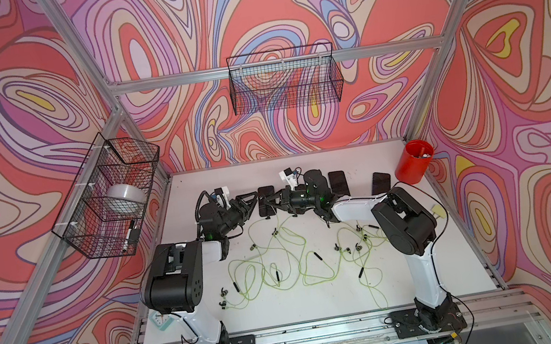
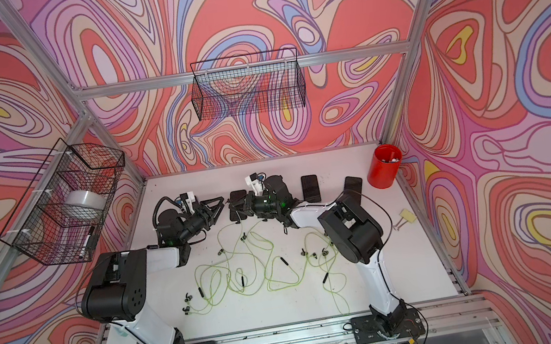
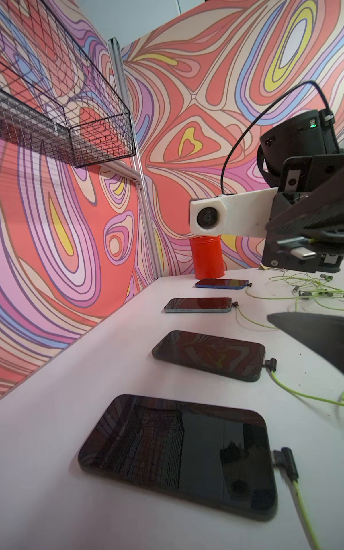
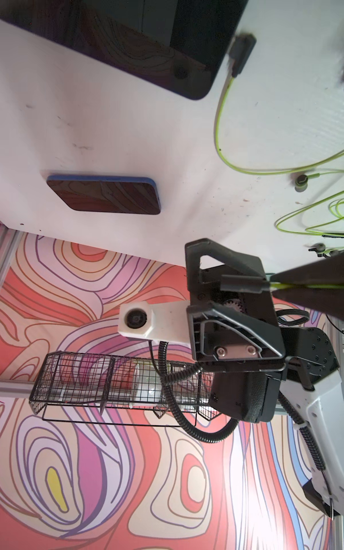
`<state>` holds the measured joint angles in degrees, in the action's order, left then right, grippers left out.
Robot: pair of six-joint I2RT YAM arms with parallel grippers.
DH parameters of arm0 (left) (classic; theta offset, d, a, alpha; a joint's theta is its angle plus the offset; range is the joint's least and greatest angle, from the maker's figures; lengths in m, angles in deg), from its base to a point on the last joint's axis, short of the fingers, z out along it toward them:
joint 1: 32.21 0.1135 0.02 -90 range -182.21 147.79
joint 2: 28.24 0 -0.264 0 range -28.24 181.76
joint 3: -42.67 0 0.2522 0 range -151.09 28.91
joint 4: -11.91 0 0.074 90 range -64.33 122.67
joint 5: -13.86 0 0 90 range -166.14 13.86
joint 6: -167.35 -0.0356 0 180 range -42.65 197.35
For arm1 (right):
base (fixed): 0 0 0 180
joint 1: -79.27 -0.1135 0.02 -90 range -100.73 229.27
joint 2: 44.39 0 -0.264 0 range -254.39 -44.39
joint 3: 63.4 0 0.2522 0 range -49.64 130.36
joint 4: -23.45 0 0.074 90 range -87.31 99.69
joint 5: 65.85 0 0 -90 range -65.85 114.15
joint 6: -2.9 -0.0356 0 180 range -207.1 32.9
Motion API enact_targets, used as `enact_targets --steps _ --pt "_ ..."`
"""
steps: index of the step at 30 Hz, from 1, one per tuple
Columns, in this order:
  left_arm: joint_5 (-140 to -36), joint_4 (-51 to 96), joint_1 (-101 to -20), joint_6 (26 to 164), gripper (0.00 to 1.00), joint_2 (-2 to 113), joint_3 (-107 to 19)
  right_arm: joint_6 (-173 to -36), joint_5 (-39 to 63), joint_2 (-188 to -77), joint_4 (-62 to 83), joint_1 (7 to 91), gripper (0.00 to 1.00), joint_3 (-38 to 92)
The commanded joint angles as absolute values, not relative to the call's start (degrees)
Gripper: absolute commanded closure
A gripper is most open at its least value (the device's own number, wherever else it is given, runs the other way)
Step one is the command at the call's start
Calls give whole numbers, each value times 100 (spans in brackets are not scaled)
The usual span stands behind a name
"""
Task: Plug wired earphones into phones
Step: Pick up the wired earphone from the center of the board.
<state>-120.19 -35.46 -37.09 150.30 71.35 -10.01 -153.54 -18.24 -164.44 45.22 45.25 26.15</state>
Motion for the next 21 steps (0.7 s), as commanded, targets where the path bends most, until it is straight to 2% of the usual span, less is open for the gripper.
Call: enact_targets --steps 1,5,12,15,21 --pt "-12124 -4149 -3763 15185 61 7187 -1117 -15476 -1901 -16558 4783 4469 100 2808" --pt "-12088 -4255 -3809 15242 66 7178 -1013 -15478 -1881 -16647 4807 4454 100 2843" --pt "-12008 -4399 -3814 15303 79 7203 -923 -15522 -1865 -16705 4863 4453 100 2802" --pt "-12008 -4386 -3810 15326 88 7205 -932 -15531 -1848 -16708 4884 4450 100 2788" --pt "-11993 -4309 -3818 15303 96 7187 -919 -15587 -1804 -16741 4971 4450 100 2763"
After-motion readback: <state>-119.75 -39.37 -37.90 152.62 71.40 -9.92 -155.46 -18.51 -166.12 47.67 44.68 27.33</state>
